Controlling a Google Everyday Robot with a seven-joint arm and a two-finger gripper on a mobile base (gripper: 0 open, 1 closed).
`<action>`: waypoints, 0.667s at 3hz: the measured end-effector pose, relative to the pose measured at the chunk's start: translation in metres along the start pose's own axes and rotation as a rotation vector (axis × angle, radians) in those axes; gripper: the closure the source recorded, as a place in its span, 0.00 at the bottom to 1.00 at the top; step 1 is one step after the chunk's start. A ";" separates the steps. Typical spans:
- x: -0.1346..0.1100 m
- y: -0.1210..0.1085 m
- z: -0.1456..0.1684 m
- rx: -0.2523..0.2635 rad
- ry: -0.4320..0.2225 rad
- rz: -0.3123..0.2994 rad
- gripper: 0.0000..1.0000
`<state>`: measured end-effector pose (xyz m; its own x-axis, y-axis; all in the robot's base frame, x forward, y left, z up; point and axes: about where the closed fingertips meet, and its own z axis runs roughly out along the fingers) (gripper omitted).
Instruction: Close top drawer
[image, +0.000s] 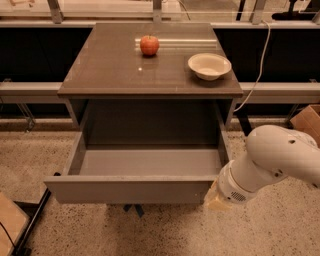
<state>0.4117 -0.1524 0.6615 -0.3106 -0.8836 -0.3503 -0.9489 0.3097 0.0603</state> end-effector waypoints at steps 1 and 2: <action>0.006 -0.010 0.004 0.046 -0.010 0.048 1.00; 0.004 -0.043 0.009 0.096 -0.060 0.036 1.00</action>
Offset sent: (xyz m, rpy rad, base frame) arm 0.1184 -0.0252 -0.0228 0.1072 -0.2299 -0.0692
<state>0.4520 -0.1659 0.6492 -0.3378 -0.8497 -0.4048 -0.9267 0.3754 -0.0147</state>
